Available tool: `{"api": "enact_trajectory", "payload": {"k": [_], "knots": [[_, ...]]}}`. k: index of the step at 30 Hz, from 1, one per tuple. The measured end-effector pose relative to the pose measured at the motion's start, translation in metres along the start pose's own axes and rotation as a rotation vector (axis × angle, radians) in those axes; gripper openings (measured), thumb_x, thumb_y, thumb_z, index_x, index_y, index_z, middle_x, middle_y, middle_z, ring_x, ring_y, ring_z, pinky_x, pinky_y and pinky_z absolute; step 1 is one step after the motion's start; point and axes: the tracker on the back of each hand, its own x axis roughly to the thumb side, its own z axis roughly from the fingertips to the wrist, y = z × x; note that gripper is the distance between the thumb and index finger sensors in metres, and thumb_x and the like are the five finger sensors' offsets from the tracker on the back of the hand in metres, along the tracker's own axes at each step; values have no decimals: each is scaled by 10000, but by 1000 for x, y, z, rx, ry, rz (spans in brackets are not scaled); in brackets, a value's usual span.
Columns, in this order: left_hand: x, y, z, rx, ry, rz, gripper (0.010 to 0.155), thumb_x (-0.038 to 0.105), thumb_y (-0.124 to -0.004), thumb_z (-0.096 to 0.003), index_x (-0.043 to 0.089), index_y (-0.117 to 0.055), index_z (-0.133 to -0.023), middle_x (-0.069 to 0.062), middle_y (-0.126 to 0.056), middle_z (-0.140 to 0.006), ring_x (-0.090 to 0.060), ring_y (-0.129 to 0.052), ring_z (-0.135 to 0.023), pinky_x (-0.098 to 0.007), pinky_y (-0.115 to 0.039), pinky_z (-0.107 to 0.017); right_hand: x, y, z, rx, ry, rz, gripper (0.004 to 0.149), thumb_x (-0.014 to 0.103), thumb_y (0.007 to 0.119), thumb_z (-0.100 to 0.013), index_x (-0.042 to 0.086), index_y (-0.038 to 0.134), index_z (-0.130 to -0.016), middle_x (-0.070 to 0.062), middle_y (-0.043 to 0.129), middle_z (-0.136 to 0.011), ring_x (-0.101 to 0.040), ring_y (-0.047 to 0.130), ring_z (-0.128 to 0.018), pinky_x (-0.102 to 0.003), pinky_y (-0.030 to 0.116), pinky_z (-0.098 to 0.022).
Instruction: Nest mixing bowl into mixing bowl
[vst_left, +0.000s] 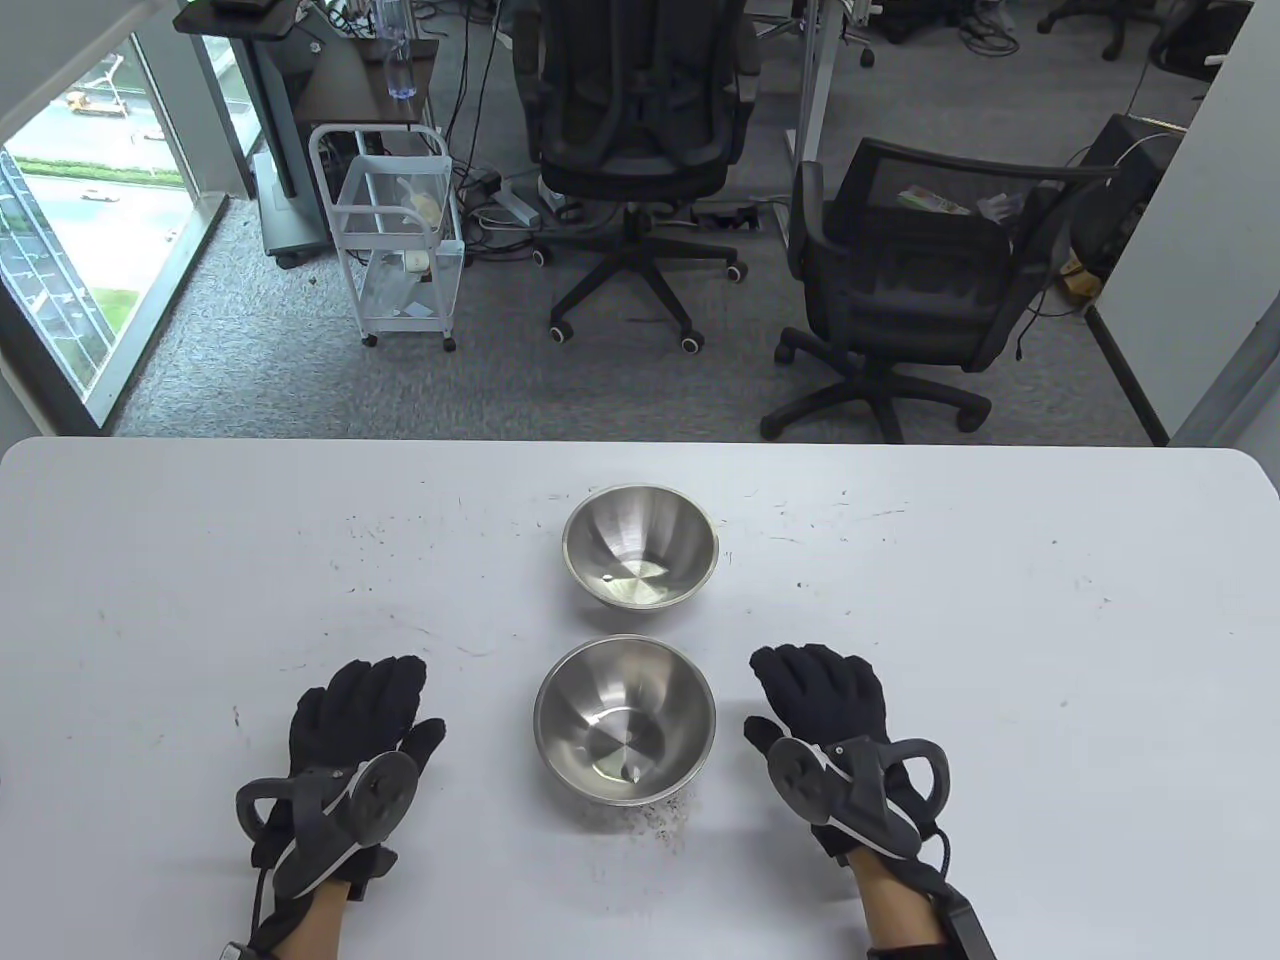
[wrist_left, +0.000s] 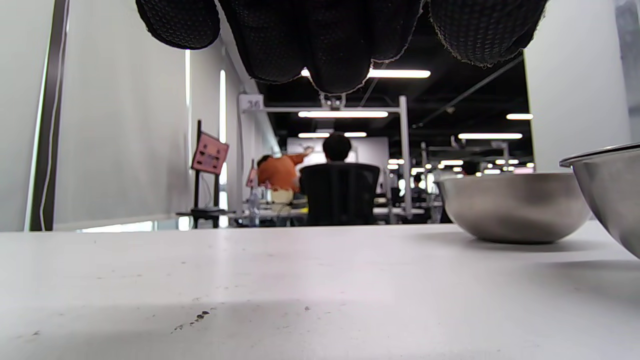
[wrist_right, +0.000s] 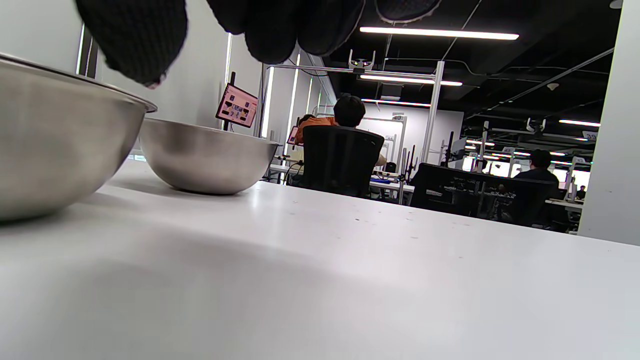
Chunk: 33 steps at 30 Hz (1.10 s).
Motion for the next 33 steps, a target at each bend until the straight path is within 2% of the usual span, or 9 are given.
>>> {"api": "enact_trajectory", "payload": {"k": [13, 23, 33], "knots": [[-1, 0, -1, -8, 4, 11, 693, 600, -709, -483, 354, -597, -1121, 54, -776, -1130, -266, -730, -1077, -585, -629, -765, 27, -1, -63, -19, -50, 113, 622, 500, 874, -390, 381, 683, -970, 125, 826, -998, -200, 794, -972, -552, 602, -736], [-2, -2, -2, -28, 13, -4, 694, 601, -711, -482, 354, -599, -1120, 53, -779, -1129, -266, -731, -1076, -586, -631, -764, 38, 26, -110, 13, -82, 190, 537, 539, 844, -381, 420, 751, -896, 163, 894, -922, -169, 836, -937, -545, 612, -734], [-4, -3, -2, -40, 28, -22, 691, 600, -713, -481, 355, -604, -1118, 53, -782, -1127, -267, -734, -1074, -585, -632, -764, 43, 47, -134, 24, -106, 234, 443, 509, 854, -403, 439, 820, -840, 178, 947, -875, -159, 847, -927, -540, 613, -734]]}}
